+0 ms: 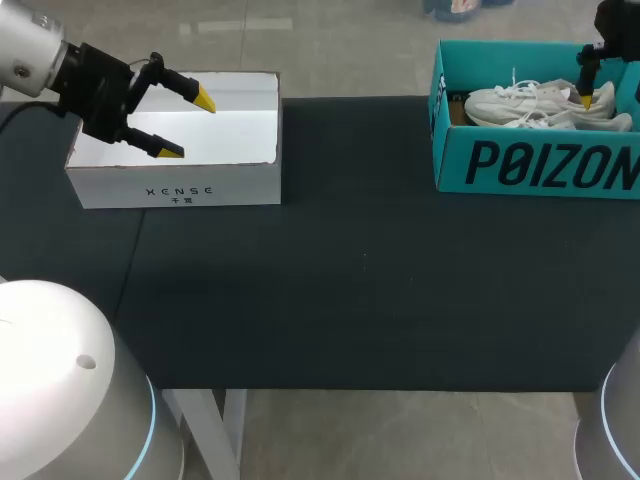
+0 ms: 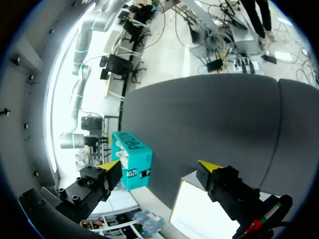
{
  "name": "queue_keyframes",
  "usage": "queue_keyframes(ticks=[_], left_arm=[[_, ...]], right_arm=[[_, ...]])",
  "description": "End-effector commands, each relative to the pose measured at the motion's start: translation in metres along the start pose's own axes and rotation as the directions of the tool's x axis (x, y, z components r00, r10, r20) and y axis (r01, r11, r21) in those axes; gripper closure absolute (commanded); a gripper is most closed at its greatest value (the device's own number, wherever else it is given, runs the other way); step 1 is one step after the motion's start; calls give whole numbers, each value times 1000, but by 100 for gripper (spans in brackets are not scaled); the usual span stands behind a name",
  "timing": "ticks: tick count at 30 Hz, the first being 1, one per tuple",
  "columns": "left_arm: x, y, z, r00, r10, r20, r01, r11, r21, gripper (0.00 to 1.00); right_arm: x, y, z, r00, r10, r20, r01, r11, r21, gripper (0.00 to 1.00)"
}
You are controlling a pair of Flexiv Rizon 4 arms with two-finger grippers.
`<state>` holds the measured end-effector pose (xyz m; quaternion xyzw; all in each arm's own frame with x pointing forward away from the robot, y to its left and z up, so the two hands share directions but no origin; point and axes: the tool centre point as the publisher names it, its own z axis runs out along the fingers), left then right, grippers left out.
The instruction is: Take the shoe out of the shoebox, open the shoe tongue, remove and reinsert the insole, then place the shoe into the shoebox
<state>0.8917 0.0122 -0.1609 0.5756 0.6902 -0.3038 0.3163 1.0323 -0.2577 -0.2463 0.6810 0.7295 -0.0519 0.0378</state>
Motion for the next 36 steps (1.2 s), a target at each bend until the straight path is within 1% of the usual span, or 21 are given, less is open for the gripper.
queue_keyframes(ticks=[1,3,6,10,12,13,15,16,18,22,24,25,27,28,29,30,33,35,36], left_arm=[[0,0,0,1000,0,-4,0,1000,0,0],[0,0,0,1000,0,-4,0,1000,0,0],[0,0,0,1000,0,-4,0,1000,0,0],[0,0,0,1000,0,-4,0,1000,0,0],[0,0,0,1000,0,-4,0,1000,0,0],[-4,3,0,999,-41,-4,41,999,-6,0],[-9,7,3,994,-112,18,113,993,-37,0],[-11,11,5,987,-160,17,160,985,-61,0],[-15,16,8,979,-200,39,204,972,-119,0],[-30,26,12,923,-374,86,384,901,-204,0],[-38,31,16,878,-467,109,478,836,-268,0],[-43,35,18,839,-528,129,540,783,-310,0],[-49,40,20,767,-622,158,632,691,-351,0],[-52,45,22,708,-682,184,692,618,-374,0],[-54,48,22,664,-720,199,731,570,-375,0],[-54,49,22,602,-763,236,776,490,-397,0],[-58,64,26,435,-829,351,863,273,-426,0],[-57,75,28,285,-849,446,908,90,-408,0],[-56,81,28,238,-840,487,916,28,-399,0]], right_arm=[[15,-34,13,998,-3,63,9,996,-91,0],[15,-38,18,999,-4,43,8,997,-75,0],[14,-40,22,999,5,45,-2,998,-64,0],[9,-43,20,1000,15,14,-14,999,-52,0],[9,-45,20,1000,17,14,-16,998,-53,0],[9,-47,21,1000,17,14,-17,998,-52,0],[10,-49,23,1000,18,11,-17,999,-49,0],[10,-51,24,1000,17,11,-17,999,-47,0],[11,-52,25,1000,15,9,-15,999,-46,0],[11,-53,28,1000,23,1,-22,999,-32,0],[11,-53,31,1000,25,-7,-26,999,-22,0],[11,-54,32,1000,26,-8,-26,999,-21,0],[12,-54,34,1000,26,-9,-26,1000,-8,0],[12,-54,35,1000,26,-10,-26,1000,-5,0],[13,-54,36,1000,25,-11,-25,1000,1,0],[13,-55,37,1000,25,-11,-25,1000,4,0],[14,-55,38,1000,27,-14,-27,999,16,0],[13,-55,39,999,30,-20,-29,999,25,0],[13,-55,40,999,31,-20,-31,999,30,0]])
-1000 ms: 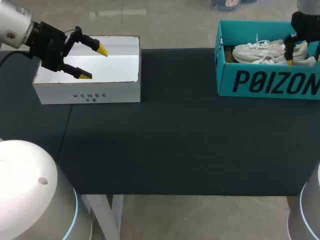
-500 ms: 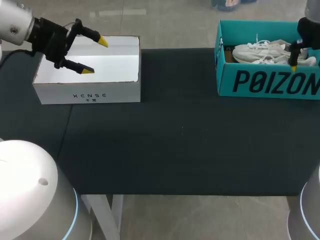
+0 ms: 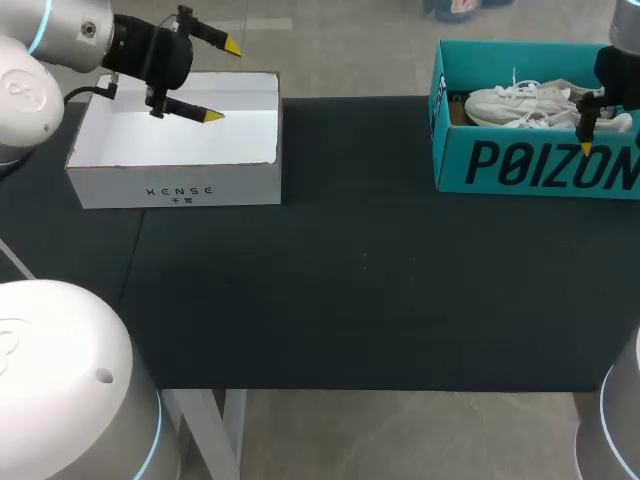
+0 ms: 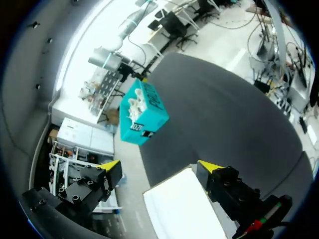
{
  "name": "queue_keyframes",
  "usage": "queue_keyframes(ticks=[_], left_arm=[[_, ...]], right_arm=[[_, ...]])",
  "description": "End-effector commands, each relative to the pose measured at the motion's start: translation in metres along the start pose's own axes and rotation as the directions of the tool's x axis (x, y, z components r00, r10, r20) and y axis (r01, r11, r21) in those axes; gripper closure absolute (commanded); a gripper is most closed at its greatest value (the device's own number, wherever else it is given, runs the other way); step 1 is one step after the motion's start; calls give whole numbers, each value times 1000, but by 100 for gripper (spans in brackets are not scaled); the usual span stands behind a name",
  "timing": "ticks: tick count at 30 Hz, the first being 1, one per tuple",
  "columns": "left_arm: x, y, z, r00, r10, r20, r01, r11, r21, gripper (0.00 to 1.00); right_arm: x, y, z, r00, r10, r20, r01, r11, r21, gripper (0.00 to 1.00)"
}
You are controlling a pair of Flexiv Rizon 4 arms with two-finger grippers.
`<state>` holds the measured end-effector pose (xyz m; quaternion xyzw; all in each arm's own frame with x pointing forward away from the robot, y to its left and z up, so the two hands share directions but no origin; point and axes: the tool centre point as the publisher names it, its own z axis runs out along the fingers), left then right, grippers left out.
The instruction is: Take the shoe out of the shoebox, open the shoe tongue, remove and reinsert the insole, then place the shoe into the shoebox
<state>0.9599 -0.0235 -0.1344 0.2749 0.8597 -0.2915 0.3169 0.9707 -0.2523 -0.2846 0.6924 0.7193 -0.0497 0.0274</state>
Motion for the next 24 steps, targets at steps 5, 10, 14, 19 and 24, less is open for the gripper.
queue_keyframes(ticks=[5,10,14,19,24], left_arm=[[-17,32,21,507,-762,402,856,394,-334,0],[-10,44,24,297,-784,545,946,166,-277,0],[-9,43,23,369,-728,578,927,245,-284,0],[-9,43,23,369,-728,578,927,245,-284,0],[-9,43,23,369,-728,578,927,245,-284,0]], right_arm=[[-2,6,5,1000,16,-8,-15,999,42,0],[-2,5,7,1000,28,-15,-27,998,58,0],[-1,4,9,1000,26,-5,-26,998,55,0],[-3,2,16,998,42,43,-44,998,47,0],[-6,1,28,994,74,77,-79,994,70,0]])
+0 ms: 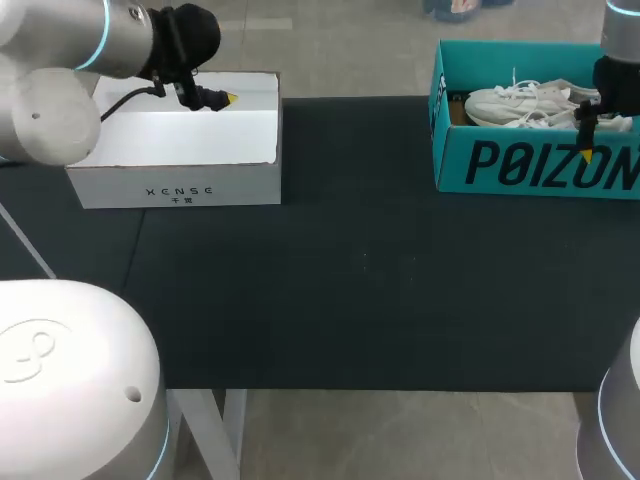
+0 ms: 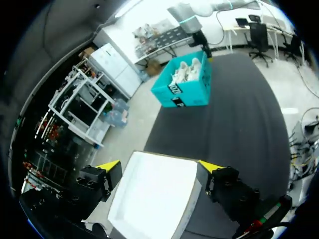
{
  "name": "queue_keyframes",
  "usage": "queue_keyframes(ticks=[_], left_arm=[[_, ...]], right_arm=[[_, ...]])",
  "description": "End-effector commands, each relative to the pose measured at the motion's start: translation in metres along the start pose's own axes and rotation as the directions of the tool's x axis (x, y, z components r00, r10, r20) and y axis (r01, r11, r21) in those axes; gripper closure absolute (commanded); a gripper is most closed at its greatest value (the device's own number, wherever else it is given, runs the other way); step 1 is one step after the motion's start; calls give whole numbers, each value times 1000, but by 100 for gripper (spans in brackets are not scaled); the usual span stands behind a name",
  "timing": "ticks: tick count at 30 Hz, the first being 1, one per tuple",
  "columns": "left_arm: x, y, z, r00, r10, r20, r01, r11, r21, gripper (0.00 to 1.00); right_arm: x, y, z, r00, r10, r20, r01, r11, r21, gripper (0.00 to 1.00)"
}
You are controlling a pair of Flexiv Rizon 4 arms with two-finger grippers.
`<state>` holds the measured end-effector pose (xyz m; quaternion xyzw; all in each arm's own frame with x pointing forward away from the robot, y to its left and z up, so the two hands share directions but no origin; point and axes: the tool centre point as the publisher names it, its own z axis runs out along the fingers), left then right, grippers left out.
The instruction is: Take the shoe out of the shoebox, open the shoe tongue, remove and reinsert the insole, then place the shoe into the shoebox
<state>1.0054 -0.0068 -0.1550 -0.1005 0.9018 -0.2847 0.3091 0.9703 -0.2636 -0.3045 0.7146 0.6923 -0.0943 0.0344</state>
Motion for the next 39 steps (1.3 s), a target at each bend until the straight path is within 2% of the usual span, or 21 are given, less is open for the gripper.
queue_keyframes(ticks=[1,3,4,5,6,8,9,12,13,17,23,29,33,35,39], left_arm=[[5,-3,2,862,-411,297,487,834,-260,0],[8,-5,-2,854,-445,270,516,795,-319,0],[8,-10,-2,796,-547,261,606,721,-337,0],[8,-11,-3,780,-577,243,625,694,-358,0],[7,-14,-5,720,-651,239,685,613,-394,0],[6,-17,-7,653,-727,211,729,530,-432,0],[4,-18,-9,602,-766,228,760,461,-458,0],[1,-16,-8,531,-817,223,775,362,-518,0],[-2,-14,-5,485,-843,232,783,300,-545,0],[-7,-4,6,366,-897,249,767,140,-626,0],[-7,19,31,235,-916,326,746,-45,-664,0],[-5,38,56,120,-917,380,773,-154,-616,0],[6,49,70,95,-926,365,806,-144,-574,0],[12,54,75,54,-932,359,797,-176,-577,0],[23,60,83,39,-930,366,807,-186,-560,0]], right_arm=[[2,2,9,1000,12,7,-12,1000,19,0],[2,1,12,1000,17,7,-17,999,28,0],[2,1,13,1000,19,3,-19,999,33,0],[2,1,13,1000,20,2,-20,999,35,0],[2,1,13,1000,19,0,-19,999,35,0],[3,1,12,1000,17,-1,-17,999,33,0],[3,1,11,1000,14,-2,-14,999,30,0],[2,1,7,999,39,-1,-39,999,7,0],[1,1,5,999,46,-1,-46,999,-4,0],[-2,-2,-3,997,75,5,-75,996,-48,0],[-6,-6,-16,993,117,2,-117,989,-88,0],[-8,-10,-22,991,136,2,-135,984,-114,0],[-10,-12,-21,986,166,0,-164,979,-123,0],[-11,-12,-21,985,174,1,-172,977,-126,0],[-12,-13,-22,982,189,0,-187,974,-129,0]])
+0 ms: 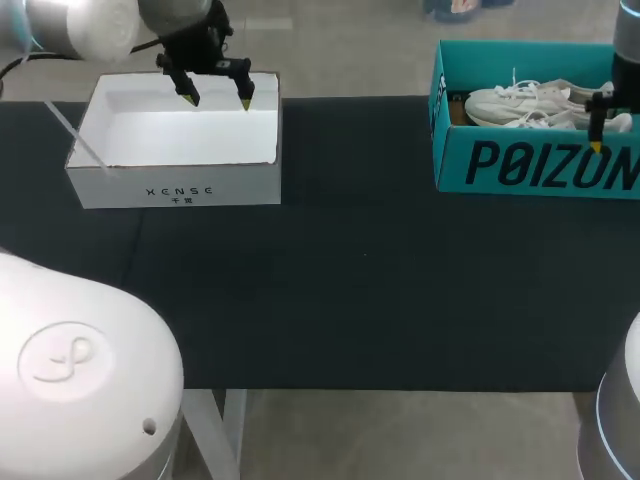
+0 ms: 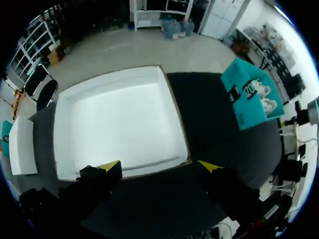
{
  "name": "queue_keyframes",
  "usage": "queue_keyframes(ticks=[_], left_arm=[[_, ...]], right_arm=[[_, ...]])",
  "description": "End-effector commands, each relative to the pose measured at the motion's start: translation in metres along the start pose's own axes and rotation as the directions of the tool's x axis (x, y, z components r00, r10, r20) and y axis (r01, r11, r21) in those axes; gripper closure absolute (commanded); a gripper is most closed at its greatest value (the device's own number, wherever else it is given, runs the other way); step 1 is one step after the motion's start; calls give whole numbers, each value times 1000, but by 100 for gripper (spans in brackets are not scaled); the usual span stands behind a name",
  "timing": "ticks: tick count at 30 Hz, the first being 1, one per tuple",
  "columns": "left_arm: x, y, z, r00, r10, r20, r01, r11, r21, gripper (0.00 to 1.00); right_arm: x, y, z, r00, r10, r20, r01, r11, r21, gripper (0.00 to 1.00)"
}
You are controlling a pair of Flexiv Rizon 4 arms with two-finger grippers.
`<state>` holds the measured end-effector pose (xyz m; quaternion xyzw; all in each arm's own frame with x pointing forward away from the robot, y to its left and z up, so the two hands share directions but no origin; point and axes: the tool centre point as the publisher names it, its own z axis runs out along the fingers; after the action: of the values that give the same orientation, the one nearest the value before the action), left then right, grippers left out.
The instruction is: Take the shoe out of the shoebox, open the shoe tongue, remove and reinsert the insole, then place the shoe into the shoebox
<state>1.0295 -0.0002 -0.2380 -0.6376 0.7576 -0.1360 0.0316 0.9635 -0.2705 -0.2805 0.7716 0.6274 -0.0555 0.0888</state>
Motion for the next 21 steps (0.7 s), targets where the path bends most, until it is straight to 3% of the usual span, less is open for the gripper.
queue_keyframes(ticks=[1,6,13,18,21], left_arm=[[-1,-1,23,906,-420,-50,397,886,-238,0],[0,13,38,904,-425,-35,403,878,-261,0],[3,29,54,930,-365,37,362,900,-243,0],[7,36,66,938,-322,129,345,906,-245,0],[11,35,70,940,-317,122,338,909,-242,0]], right_arm=[[-2,-4,-1,1000,10,0,-10,1000,-16,0],[-3,-5,-3,1000,31,-4,-31,999,-41,0],[-10,-8,-11,999,31,-44,-37,986,-165,0],[-17,-5,-13,998,6,-57,-17,983,-182,0],[-22,-4,-13,997,-13,-80,-1,985,-172,0]])
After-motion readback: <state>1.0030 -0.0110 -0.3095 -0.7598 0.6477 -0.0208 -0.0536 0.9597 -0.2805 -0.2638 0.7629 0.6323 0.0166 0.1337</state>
